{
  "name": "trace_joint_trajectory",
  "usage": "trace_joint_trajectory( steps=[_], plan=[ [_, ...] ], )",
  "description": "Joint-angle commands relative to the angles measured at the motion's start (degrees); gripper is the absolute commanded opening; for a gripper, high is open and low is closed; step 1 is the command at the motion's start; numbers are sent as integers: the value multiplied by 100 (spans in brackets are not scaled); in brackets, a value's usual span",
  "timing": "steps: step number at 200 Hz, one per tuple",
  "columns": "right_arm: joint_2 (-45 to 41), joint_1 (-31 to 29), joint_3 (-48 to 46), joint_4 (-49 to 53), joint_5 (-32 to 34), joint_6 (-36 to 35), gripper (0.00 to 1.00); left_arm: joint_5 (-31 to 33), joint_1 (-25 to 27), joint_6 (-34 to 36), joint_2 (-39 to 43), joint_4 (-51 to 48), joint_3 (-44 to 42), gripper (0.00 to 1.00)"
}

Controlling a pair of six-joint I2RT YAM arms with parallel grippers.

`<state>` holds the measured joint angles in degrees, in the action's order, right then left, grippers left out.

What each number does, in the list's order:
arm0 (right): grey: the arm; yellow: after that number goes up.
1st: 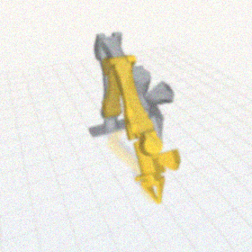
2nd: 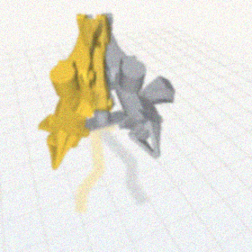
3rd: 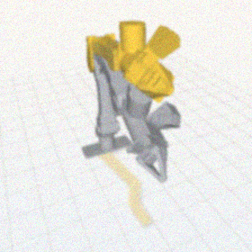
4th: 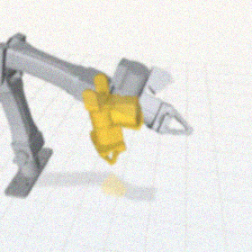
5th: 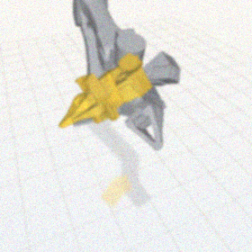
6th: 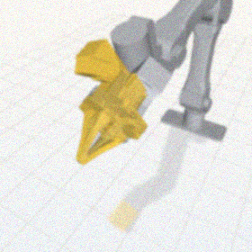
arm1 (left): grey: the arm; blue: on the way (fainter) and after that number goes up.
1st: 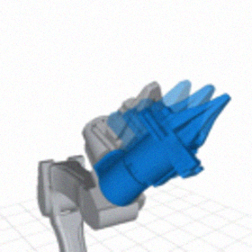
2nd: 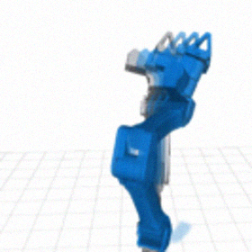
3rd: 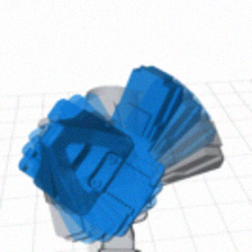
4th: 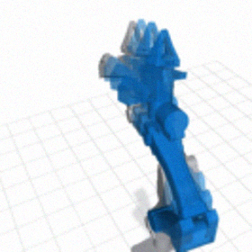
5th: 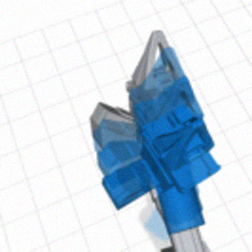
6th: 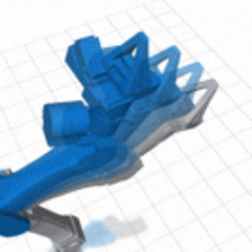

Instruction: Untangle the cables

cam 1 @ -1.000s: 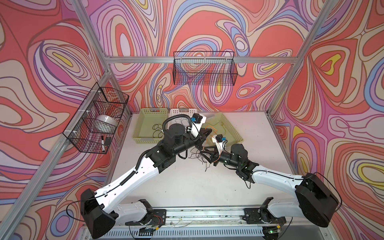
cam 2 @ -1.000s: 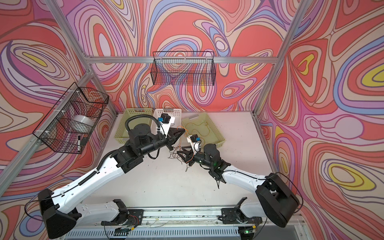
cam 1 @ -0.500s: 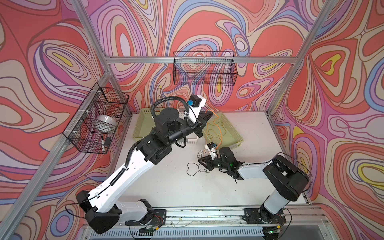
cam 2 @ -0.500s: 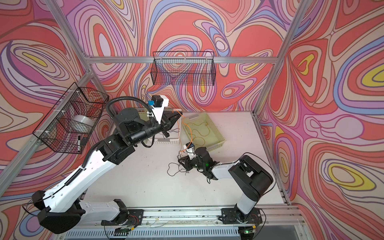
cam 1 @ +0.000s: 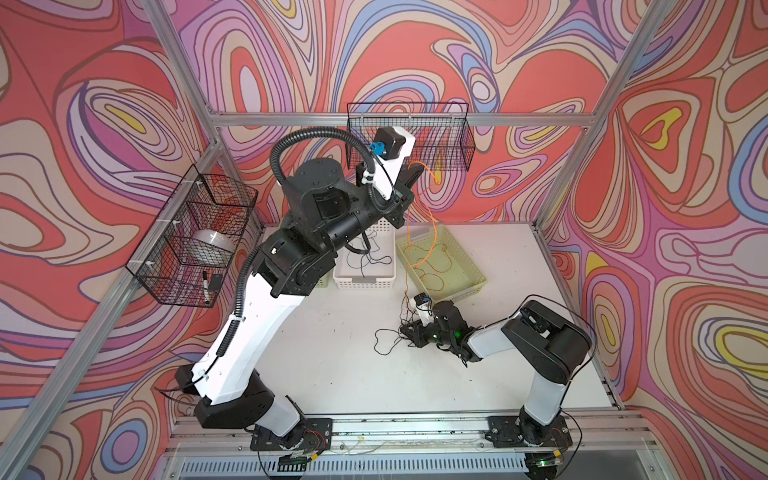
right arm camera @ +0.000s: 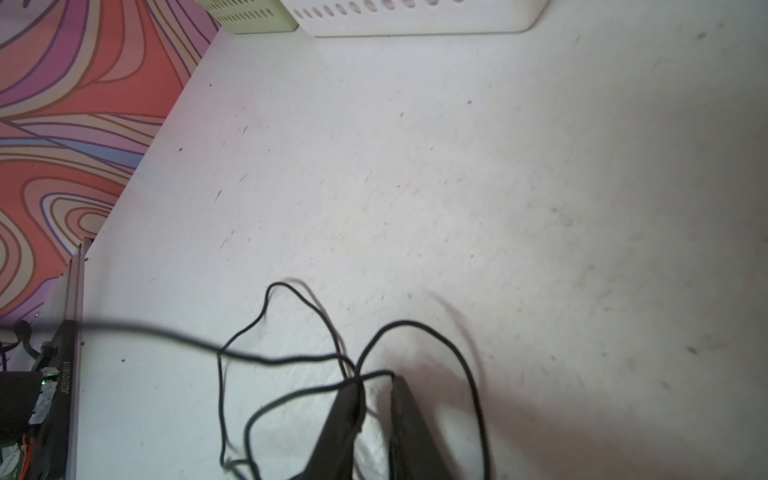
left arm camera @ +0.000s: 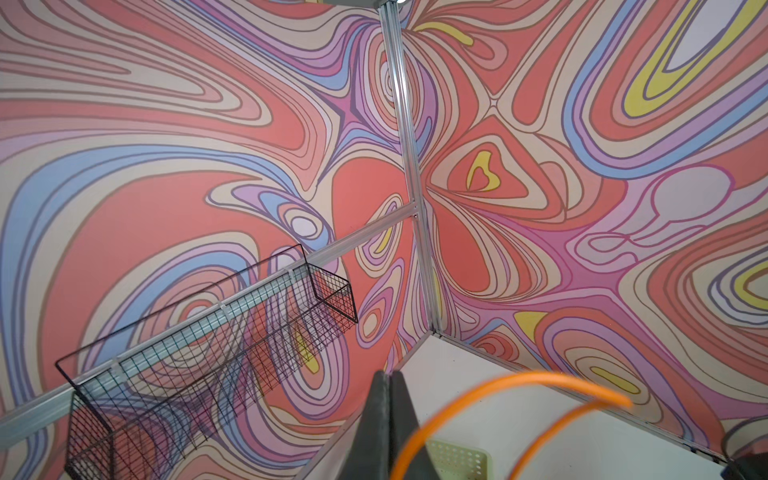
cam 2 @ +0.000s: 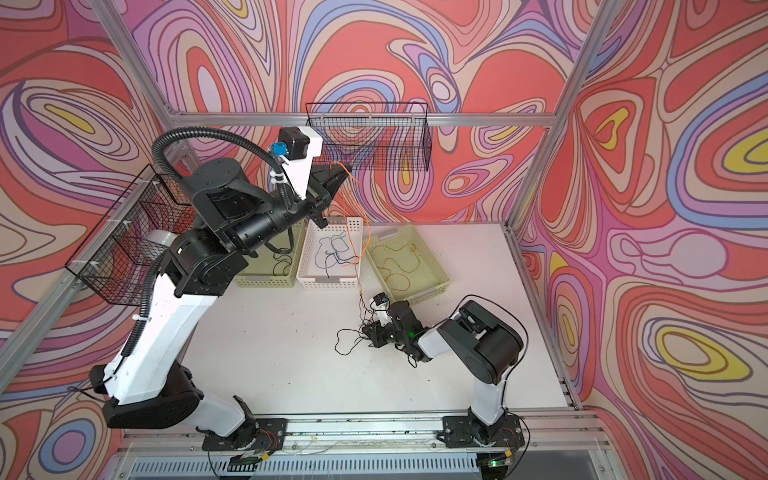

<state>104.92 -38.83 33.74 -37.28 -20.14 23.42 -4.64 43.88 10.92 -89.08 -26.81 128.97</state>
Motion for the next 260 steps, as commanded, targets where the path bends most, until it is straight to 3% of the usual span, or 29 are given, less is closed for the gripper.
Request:
trace_joint_trajectory(
  steps=[1, 50, 69, 99, 135, 179, 197, 260],
  plan=[
    [236, -19, 3, 351, 300, 21, 15, 161, -149, 415, -216, -384, 592, 0],
    [514, -18, 50, 525, 396, -44, 15, -127, -612, 345, -637, -458, 1552, 0],
    [-66, -28, -294, 60, 349, -122, 34, -310, -656, 213, -607, -513, 1481, 0],
    [-1437, -53, -507, 16, 141, -606, 56, -408, -661, 80, -378, -506, 831, 0],
    [-2431, -65, -218, 589, 324, -1154, 64, -476, -653, -35, -100, -262, 279, 0],
    [-1761, -57, 569, 683, 605, -1120, 66, -712, -652, -239, -82, -134, 265, 0],
    [-1476, -48, 524, 191, 949, -914, 66, -739, -644, -266, -63, -123, 280, 0],
    [-618, -37, 288, -1897, 433, -709, 66, -840, -584, -350, -18, -70, 392, 0]
  ],
)
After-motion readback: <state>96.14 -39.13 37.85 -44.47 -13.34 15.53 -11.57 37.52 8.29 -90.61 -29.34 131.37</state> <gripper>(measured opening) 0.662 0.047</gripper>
